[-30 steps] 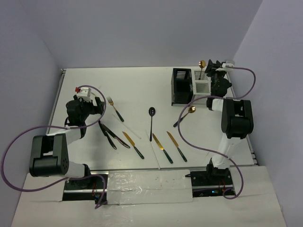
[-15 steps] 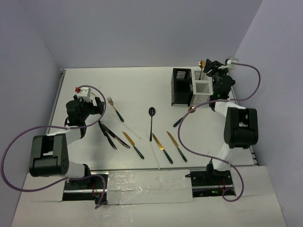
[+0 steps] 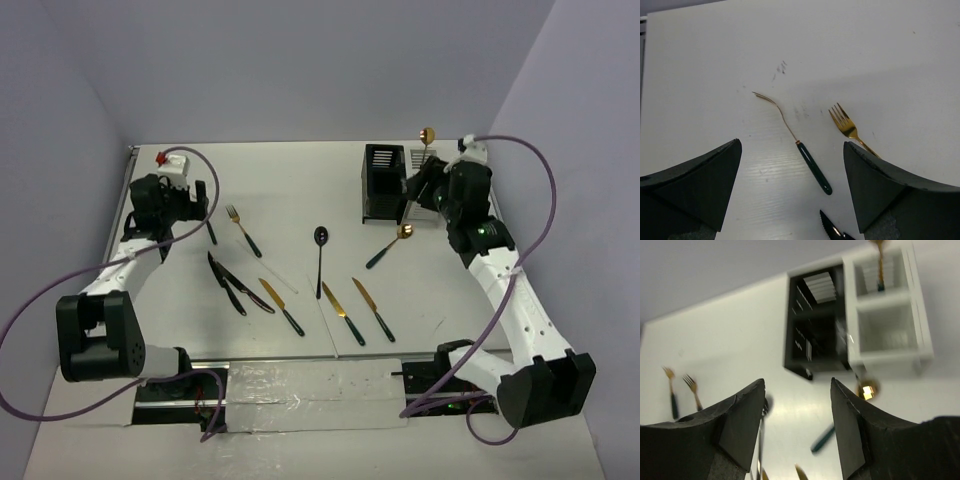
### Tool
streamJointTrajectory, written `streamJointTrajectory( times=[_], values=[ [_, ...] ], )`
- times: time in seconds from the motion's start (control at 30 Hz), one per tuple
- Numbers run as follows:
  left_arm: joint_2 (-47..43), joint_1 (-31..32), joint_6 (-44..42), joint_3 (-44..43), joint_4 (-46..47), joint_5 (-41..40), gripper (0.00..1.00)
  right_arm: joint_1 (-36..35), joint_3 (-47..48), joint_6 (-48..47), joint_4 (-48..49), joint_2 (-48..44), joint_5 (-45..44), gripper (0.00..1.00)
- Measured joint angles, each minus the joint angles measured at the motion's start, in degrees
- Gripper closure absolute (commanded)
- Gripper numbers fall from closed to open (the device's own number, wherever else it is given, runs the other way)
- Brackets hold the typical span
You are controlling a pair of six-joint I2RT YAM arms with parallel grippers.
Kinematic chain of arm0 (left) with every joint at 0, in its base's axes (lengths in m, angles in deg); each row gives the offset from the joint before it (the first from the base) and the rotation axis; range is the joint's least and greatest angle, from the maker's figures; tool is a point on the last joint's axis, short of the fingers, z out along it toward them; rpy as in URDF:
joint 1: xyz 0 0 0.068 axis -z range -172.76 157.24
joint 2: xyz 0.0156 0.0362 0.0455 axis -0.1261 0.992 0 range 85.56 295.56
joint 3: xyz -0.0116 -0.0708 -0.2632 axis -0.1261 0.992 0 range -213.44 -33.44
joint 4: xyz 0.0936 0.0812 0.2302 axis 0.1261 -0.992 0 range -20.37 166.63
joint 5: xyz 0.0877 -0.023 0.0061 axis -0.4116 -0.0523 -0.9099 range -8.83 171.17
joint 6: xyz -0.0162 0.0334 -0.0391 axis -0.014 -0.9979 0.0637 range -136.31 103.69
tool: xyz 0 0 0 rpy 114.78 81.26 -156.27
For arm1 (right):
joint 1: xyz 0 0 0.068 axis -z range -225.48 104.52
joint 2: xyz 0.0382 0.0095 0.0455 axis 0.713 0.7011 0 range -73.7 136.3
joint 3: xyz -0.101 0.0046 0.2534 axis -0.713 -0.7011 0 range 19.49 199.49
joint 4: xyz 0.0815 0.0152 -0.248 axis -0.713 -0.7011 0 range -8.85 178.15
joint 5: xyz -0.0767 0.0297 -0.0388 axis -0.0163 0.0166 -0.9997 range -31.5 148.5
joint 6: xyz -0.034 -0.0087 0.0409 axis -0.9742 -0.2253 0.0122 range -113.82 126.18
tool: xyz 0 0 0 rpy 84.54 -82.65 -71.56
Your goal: Sort the eating utensils into containers
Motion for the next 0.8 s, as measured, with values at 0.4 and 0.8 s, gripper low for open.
streamJointTrajectory(
  times=[0.4,0.8],
  values=[
    [-11.0,-0.1,-5.2,7.4,-16.5,-3.3,0.07,-3.1,-8.7,6.8,-14.0,11.0,-2.7,0.35],
    [-15.8,-0.1,-5.9,8.6,-17.4,-3.5,0.07,-7.5,-0.5,11.2,-13.7,34.6,-5.8,0.36]
  ],
)
